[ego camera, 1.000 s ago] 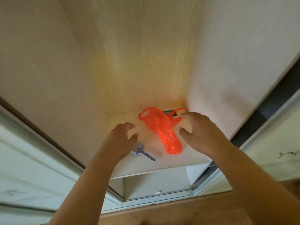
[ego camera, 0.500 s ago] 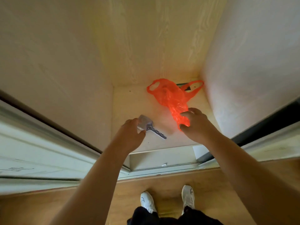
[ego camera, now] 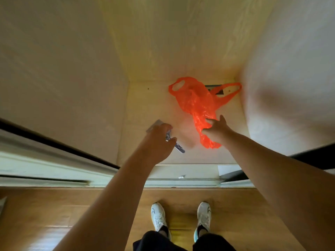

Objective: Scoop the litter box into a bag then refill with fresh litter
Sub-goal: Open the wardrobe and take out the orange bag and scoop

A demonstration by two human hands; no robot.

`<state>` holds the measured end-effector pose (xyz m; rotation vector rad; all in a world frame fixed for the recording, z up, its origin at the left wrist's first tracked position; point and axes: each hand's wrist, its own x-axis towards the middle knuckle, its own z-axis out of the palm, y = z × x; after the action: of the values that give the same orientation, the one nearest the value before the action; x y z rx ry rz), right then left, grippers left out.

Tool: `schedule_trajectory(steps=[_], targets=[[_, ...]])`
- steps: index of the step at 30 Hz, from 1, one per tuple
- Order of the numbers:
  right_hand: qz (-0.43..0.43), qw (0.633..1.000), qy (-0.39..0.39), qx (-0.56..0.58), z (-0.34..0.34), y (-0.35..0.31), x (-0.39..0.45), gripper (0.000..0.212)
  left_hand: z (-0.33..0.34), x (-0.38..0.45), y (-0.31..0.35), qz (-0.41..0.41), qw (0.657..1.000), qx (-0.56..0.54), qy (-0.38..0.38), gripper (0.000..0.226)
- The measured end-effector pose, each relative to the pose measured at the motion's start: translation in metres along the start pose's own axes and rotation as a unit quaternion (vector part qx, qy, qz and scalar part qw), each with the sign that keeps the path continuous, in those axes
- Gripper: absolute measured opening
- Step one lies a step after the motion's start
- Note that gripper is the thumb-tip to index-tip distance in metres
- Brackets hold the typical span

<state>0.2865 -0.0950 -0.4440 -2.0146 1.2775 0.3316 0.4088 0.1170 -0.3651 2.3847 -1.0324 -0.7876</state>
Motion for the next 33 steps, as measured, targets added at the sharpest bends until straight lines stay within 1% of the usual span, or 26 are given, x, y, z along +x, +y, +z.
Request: schedule_trajectory(steps=[2, 4, 6, 8, 10, 12, 16, 19, 20, 22, 24, 25, 27, 28, 29, 31, 33], targets=[[0.02, 0.999, -0.009, 0.023, 0.004, -0.003, 0.017, 0.07, 0.001, 0.006, -0.001, -0.013, 1.0, -0.015, -0.001, 0.036], [0.04, 0.994, -0.024, 0.095, 0.012, -0.008, 0.032, 0.073, -0.002, 0.011, -0.009, -0.019, 0.999, -0.028, -0.001, 0.045], [0.057, 0.978, -0.044, 0.194, 0.021, -0.009, 0.04, 0.065, -0.004, 0.012, -0.01, -0.027, 0.999, -0.037, -0.006, 0.048], [0.082, 0.958, -0.076, 0.263, 0.026, -0.011, 0.04, 0.055, -0.005, 0.013, -0.01, -0.032, 0.998, -0.044, -0.01, 0.048], [0.097, 0.949, -0.089, 0.286, 0.029, -0.012, 0.04, 0.053, -0.006, 0.012, -0.01, -0.037, 0.998, -0.05, -0.008, 0.05], [0.093, 0.948, -0.084, 0.294, 0.028, -0.012, 0.038, 0.051, -0.008, 0.01, -0.01, -0.035, 0.998, -0.053, -0.007, 0.049], [0.077, 0.943, -0.075, 0.314, 0.03, -0.011, 0.032, 0.046, -0.009, 0.01, -0.01, -0.038, 0.998, -0.057, -0.001, 0.038], [0.033, 0.952, -0.032, 0.301, 0.021, -0.019, 0.016, 0.027, -0.008, 0.01, -0.011, -0.041, 0.996, -0.079, 0.018, 0.037], [0.005, 0.96, -0.016, 0.281, 0.015, -0.024, 0.007, 0.027, -0.008, 0.011, -0.01, -0.045, 0.995, -0.09, 0.022, 0.036], [-0.05, 0.971, 0.014, 0.234, 0.001, -0.036, -0.016, 0.036, -0.01, 0.01, -0.006, -0.058, 0.991, -0.12, 0.022, 0.036], [-0.099, 0.971, 0.051, 0.212, -0.014, -0.047, -0.037, 0.042, -0.015, 0.006, 0.004, -0.068, 0.983, -0.17, 0.022, 0.039], [-0.127, 0.968, 0.067, 0.205, -0.022, -0.052, -0.047, 0.043, -0.019, 0.003, 0.01, -0.068, 0.978, -0.198, 0.024, 0.045], [-0.193, 0.956, 0.092, 0.199, -0.038, -0.063, -0.071, 0.036, -0.03, -0.001, 0.025, -0.059, 0.969, -0.239, 0.03, 0.061], [-0.226, 0.948, 0.102, 0.198, -0.045, -0.069, -0.086, 0.033, -0.037, -0.002, 0.032, -0.054, 0.966, -0.251, 0.029, 0.066], [-0.252, 0.941, 0.116, 0.195, -0.051, -0.073, -0.096, 0.035, -0.045, -0.004, 0.042, -0.048, 0.964, -0.261, 0.029, 0.07], [-0.288, 0.932, 0.134, 0.174, -0.064, -0.081, -0.116, 0.046, -0.064, -0.01, 0.061, -0.031, 0.958, -0.284, 0.034, 0.066], [-0.319, 0.92, 0.155, 0.165, -0.081, -0.088, -0.139, 0.047, -0.084, -0.016, 0.079, -0.01, 0.952, -0.301, 0.044, 0.06]])
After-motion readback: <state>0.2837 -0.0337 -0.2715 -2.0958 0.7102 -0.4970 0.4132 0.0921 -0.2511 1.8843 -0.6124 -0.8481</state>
